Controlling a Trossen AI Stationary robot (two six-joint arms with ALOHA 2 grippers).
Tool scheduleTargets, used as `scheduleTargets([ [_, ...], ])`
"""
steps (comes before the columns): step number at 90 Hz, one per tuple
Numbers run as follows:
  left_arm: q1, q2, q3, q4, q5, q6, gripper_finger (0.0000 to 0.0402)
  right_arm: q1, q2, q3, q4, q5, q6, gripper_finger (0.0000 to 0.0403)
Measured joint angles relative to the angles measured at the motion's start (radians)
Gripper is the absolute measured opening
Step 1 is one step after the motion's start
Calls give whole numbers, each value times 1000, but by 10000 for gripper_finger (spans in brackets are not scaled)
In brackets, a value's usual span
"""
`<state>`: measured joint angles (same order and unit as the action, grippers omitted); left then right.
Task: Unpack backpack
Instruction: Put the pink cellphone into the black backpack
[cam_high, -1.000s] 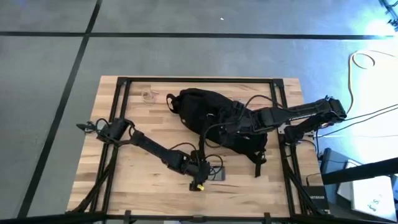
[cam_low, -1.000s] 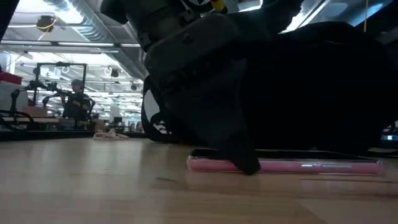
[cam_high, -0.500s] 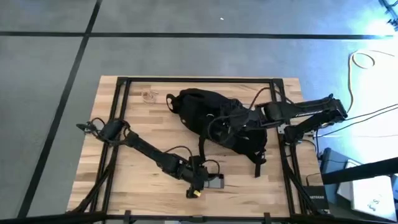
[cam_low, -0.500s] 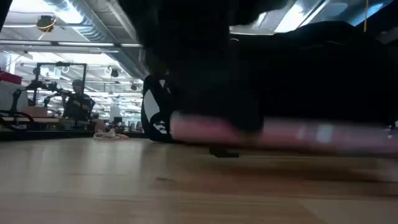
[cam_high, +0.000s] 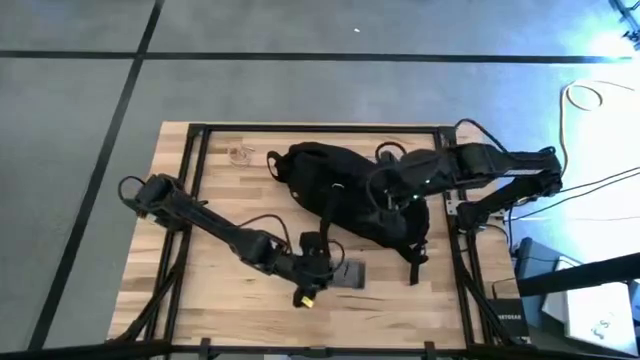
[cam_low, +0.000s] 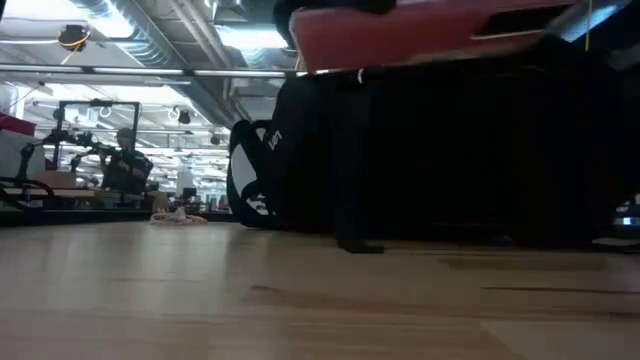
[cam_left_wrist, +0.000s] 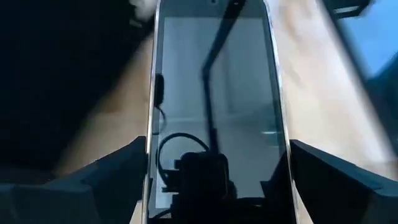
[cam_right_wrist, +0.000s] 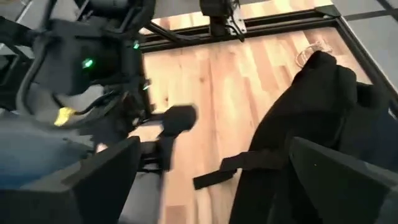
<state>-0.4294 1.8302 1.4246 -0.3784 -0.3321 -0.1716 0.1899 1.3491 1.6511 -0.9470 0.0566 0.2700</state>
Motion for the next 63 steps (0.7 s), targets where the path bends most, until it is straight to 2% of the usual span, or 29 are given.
scheduleTargets([
  [18, 12, -39, 0, -22, -253, 266, 341, 95, 6, -7, -75, 27, 75, 392],
  [24, 18, -39, 0, -25, -329, 343, 341, 143, 9, -12, -126, 65, 119, 392],
  [34, 28, -38, 1, -21, -412, 423, 341, 248, 5, -41, -191, 256, 243, 392],
  [43, 36, -38, 1, -1, -449, 469, 341, 341, 0, -131, -204, 420, 383, 392],
  [55, 36, -38, 1, 29, -473, 534, 341, 377, 13, -298, -77, 498, 542, 392],
  [63, 30, -38, 1, 28, -475, 567, 341, 351, 13, -334, 145, 449, 464, 392],
])
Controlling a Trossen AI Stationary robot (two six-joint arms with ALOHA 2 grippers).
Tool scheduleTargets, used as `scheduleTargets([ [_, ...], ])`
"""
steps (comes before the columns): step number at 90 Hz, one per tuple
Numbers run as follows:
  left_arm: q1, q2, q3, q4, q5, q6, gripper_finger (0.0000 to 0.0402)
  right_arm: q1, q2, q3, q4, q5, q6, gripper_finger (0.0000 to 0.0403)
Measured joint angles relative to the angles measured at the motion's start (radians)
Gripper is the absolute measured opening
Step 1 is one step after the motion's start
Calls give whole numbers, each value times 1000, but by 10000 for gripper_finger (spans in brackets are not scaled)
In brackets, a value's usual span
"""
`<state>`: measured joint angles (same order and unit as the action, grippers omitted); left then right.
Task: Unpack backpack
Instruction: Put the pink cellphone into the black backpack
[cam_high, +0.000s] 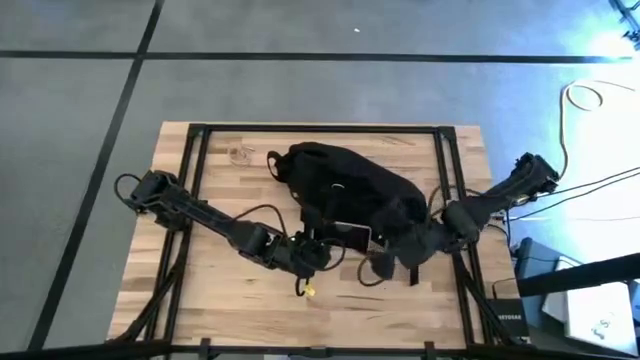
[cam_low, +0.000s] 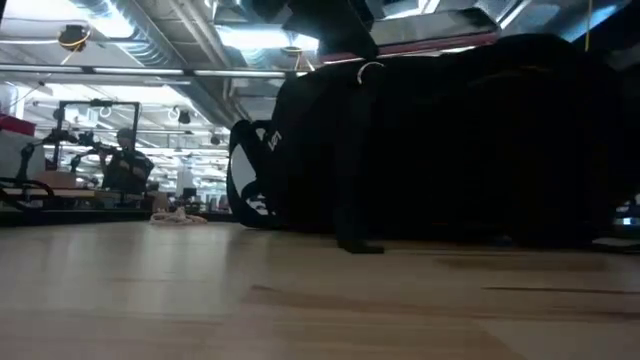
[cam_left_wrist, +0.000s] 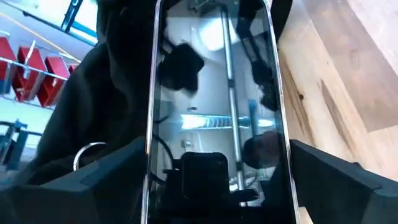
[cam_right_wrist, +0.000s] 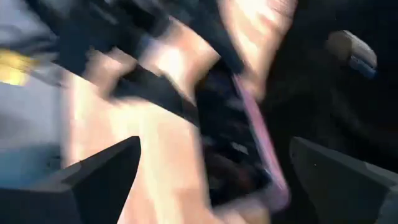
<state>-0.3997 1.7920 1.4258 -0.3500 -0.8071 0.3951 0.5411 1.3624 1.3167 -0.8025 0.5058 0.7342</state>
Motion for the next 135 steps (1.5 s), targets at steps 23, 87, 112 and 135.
scheduleTargets([
  [23, -16, 0, 0, -3, -31, 37, 341, -147, 8, 8, -19, -149, -229, 392],
  [87, -53, 0, 1, 1, -133, 132, 341, -293, 95, -104, 258, -567, -268, 379],
  [112, -53, 0, 1, 1, -147, 132, 341, -293, 97, -103, 278, -642, -261, 239],
  [135, -54, 0, 1, 3, -145, 122, 341, -294, 97, -103, 275, -632, -252, 91],
])
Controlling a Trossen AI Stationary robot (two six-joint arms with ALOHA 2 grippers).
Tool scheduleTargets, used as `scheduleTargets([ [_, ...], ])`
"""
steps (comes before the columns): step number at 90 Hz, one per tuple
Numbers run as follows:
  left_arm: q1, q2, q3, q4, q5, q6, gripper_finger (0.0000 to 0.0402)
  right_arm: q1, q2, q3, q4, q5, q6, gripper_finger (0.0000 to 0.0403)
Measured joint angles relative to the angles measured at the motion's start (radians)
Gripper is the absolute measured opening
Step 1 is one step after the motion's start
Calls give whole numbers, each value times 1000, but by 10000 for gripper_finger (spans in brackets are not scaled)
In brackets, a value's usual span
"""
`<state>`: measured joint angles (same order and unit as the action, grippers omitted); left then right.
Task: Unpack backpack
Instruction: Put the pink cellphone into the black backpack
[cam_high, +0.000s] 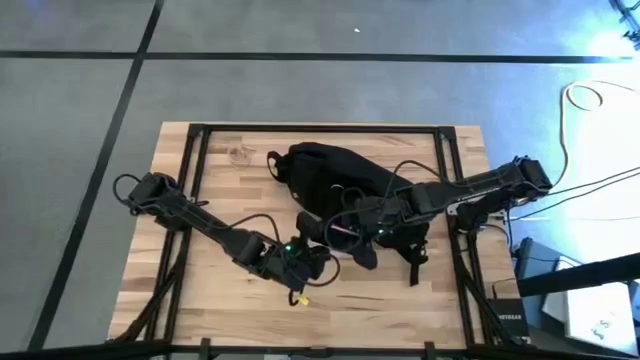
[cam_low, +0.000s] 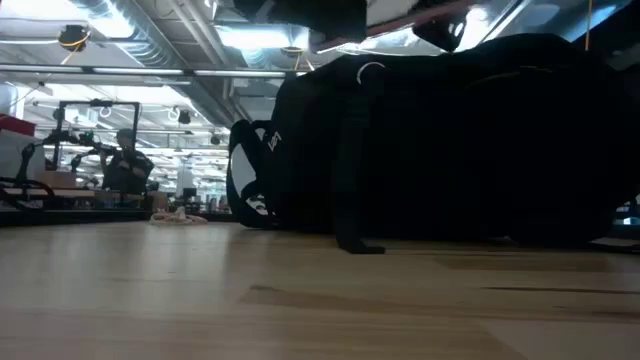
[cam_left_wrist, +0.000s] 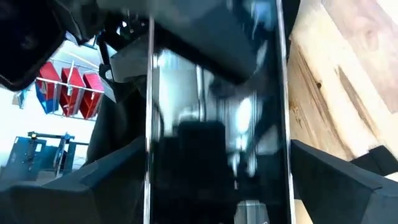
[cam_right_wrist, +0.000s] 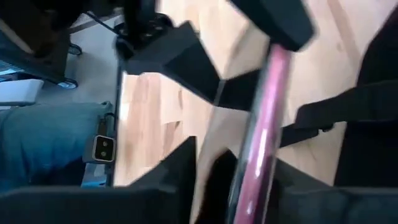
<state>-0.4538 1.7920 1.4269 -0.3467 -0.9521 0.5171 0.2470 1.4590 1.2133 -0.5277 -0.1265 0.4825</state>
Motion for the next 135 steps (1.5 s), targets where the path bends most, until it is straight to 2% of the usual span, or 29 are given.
scheduleTargets([
  [11, -1, 0, 0, 0, -5, 10, 341, -1, 0, -1, -8, 8, 17, 41],
  [21, -2, 0, 2, 4, -4, 10, 339, -1, 0, -1, -12, 11, 32, 21],
  [42, 0, -1, 2, 6, 2, 4, 338, -1, 0, -2, -12, 13, 33, 24],
  [62, -13, 0, 0, 80, 2, 26, 342, 1, 0, -1, 2, 0, 34, 21],
  [100, -33, -14, 0, 109, -35, 49, 397, 2, -8, 5, -25, 14, 111, 21],
  [110, -56, -32, 0, 111, -95, 0, 399, 3, -22, 5, -41, 83, 107, 21],
  [121, -90, -44, 0, 46, -169, -141, 399, 2, -71, 5, -101, 205, 80, 21],
  [128, -97, -67, -1, -6, -126, -277, 399, 2, -101, 5, -149, 292, 56, 21],
  [135, -81, -77, 0, -35, -21, -399, 399, 2, -141, 5, -211, 360, 52, 21],
])
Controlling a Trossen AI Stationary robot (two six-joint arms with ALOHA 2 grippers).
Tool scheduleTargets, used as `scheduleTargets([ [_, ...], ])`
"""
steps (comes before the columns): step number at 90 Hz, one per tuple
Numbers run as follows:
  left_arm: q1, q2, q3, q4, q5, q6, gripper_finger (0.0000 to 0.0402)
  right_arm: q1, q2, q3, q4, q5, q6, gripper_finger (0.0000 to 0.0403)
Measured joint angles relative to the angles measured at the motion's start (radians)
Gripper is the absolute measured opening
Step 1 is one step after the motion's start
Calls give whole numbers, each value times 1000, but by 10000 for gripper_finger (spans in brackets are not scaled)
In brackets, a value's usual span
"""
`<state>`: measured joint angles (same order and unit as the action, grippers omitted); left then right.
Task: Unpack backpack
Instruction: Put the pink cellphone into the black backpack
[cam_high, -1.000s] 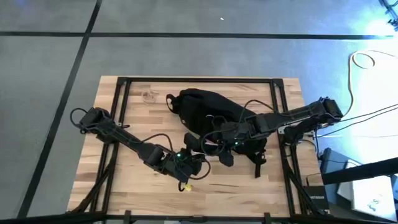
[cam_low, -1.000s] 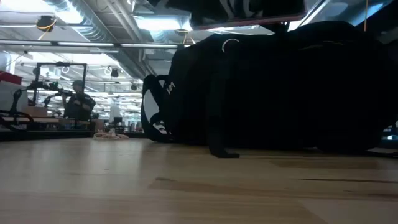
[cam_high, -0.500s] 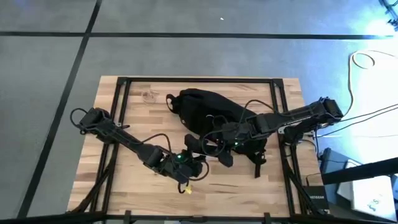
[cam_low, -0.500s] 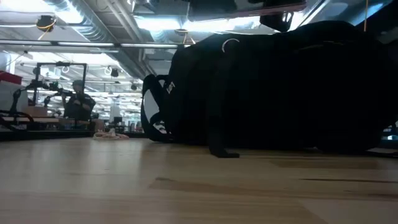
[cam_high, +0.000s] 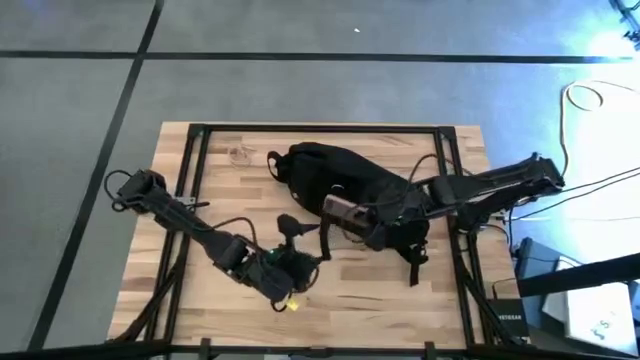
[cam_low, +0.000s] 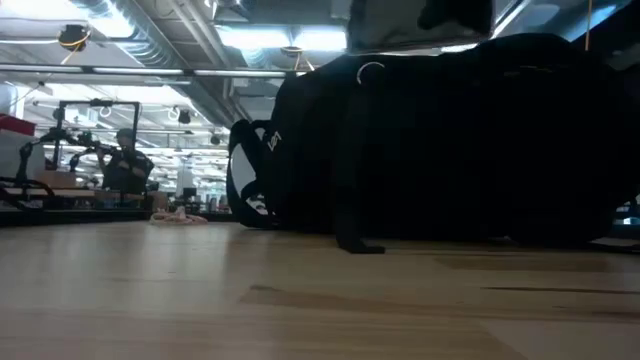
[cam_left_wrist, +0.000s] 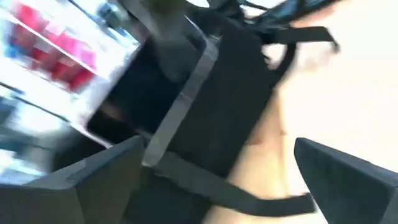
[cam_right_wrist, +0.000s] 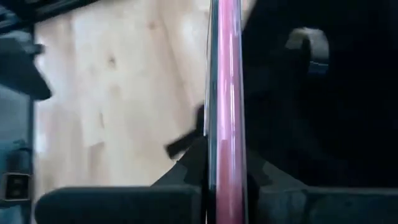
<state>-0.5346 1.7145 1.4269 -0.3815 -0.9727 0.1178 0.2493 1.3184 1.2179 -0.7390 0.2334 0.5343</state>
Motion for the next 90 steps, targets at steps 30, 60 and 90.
scheduleTargets([
  [30, 144, 13, -72, -12, 298, -92, 399, -1, -83, 151, -508, 43, 115, 21],
  [60, 222, 14, -227, 306, 431, -53, 399, -8, 7, 160, -533, -186, 117, 21],
  [90, 336, 35, -261, 504, 703, 136, 399, -35, 67, 202, -584, -112, 93, 21],
])
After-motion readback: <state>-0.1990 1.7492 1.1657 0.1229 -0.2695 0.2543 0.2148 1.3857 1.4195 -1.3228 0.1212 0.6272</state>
